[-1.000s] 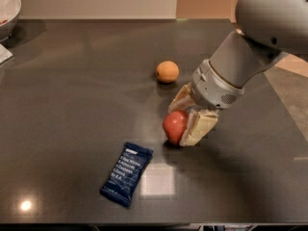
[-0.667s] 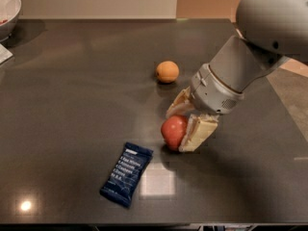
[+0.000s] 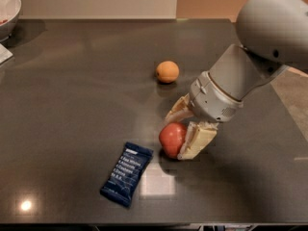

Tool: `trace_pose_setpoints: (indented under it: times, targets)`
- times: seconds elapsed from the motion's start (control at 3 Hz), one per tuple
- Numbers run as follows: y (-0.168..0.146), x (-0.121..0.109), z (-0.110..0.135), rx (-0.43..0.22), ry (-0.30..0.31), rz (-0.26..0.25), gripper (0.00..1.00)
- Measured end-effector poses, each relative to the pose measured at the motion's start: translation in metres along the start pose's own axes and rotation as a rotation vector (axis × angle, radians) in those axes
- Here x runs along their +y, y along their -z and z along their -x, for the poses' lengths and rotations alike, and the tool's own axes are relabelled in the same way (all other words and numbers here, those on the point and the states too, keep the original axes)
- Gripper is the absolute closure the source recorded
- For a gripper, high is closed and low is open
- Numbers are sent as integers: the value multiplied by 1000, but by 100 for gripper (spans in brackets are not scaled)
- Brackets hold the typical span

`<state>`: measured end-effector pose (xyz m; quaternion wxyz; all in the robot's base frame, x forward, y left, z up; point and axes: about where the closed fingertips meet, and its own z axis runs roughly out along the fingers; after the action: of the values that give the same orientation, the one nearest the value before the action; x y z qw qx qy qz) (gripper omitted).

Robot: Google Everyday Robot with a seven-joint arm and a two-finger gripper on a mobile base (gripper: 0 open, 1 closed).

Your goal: Move apple near rxbar blueberry

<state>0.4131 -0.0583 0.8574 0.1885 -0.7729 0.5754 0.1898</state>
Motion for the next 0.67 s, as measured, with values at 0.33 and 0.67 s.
trace_pose_setpoints:
  times: [0.33, 0.67]
  targets:
    - [-3, -1, -1, -13, -6, -5, 36]
    - [-5, -4, -1, -23, -10, -12, 13]
